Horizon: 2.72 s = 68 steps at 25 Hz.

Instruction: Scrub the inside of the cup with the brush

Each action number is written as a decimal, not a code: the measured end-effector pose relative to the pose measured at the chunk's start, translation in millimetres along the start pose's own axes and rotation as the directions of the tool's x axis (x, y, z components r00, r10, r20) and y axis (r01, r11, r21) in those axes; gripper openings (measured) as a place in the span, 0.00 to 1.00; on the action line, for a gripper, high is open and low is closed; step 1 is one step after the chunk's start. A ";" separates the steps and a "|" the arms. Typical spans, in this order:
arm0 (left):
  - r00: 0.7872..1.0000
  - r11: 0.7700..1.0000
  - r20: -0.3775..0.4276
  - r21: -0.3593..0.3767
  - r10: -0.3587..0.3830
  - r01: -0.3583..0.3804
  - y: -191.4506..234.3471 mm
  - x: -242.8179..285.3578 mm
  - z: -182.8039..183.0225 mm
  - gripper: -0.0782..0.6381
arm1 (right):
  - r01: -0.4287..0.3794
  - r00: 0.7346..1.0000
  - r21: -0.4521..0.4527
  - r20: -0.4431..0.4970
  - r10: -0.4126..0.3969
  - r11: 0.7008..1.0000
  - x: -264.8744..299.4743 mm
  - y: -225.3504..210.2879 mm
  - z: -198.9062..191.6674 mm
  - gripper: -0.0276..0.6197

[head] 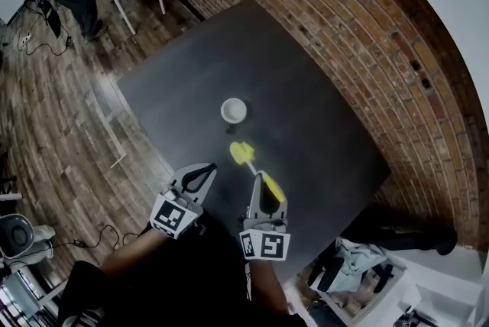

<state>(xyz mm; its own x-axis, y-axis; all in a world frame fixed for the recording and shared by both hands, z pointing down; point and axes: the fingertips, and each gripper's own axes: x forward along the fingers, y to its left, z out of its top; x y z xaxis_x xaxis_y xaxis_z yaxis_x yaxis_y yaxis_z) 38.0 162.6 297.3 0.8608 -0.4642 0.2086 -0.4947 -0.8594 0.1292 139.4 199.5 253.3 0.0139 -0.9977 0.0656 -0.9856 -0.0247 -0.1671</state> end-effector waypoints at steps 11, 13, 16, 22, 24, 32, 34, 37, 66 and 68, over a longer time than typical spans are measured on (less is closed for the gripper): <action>0.995 0.998 -0.095 -0.058 -0.010 0.004 55.9 77.4 -71.7 0.16 | 0.047 0.997 0.042 -0.064 -0.045 0.998 73.5 -25.7 -31.4 0.12; 0.994 0.999 -0.111 -0.047 -0.015 0.010 65.5 90.0 -85.9 0.16 | 0.054 0.997 0.050 -0.066 -0.051 0.997 86.9 -29.7 -34.6 0.12; 0.992 1.000 -0.123 -0.016 -0.010 0.008 81.8 109.9 -100.8 0.16 | 0.063 0.996 0.056 -0.074 -0.059 0.996 108.2 -36.3 -44.3 0.12; 0.988 0.998 -0.155 -0.062 0.004 -0.014 109.5 138.9 -140.7 0.16 | 0.082 0.991 0.049 -0.106 -0.076 0.995 143.3 -42.9 -67.1 0.12; 0.985 0.998 -0.175 -0.070 -0.011 -0.002 114.3 146.8 -157.3 0.16 | 0.085 0.990 0.044 -0.115 -0.080 0.995 155.1 -42.8 -75.7 0.12; 0.975 0.994 -0.215 -0.108 -0.053 0.030 119.3 174.6 -192.4 0.26 | 0.098 0.983 0.023 -0.157 -0.093 0.995 183.6 -47.9 -105.0 0.12; 0.971 0.993 -0.230 -0.110 -0.061 0.036 119.9 178.3 -197.4 0.30 | 0.102 0.982 0.022 -0.164 -0.097 0.995 188.7 -48.8 -110.5 0.12; 0.962 0.992 -0.261 -0.114 -0.075 0.046 120.6 181.1 -205.7 0.32 | 0.105 0.980 0.020 -0.173 -0.101 0.994 195.8 -46.5 -116.9 0.12; 0.918 0.978 -0.336 -0.069 -0.211 0.199 134.4 173.8 -231.1 0.21 | 0.061 0.972 0.049 -0.230 -0.048 0.997 228.4 -34.5 -146.8 0.12; 0.910 0.971 -0.340 -0.055 -0.238 0.234 139.5 168.6 -231.4 0.21 | 0.061 0.971 0.048 -0.233 -0.049 0.997 229.3 -36.6 -146.6 0.12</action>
<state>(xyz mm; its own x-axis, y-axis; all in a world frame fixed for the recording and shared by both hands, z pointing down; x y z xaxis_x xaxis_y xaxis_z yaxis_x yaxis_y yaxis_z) 86.5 14.1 574.8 0.8605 -0.1447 0.4884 -0.2857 -0.9309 0.2276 154.0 -19.2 418.8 0.0221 -0.9533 0.3013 -0.9737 -0.0889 -0.2099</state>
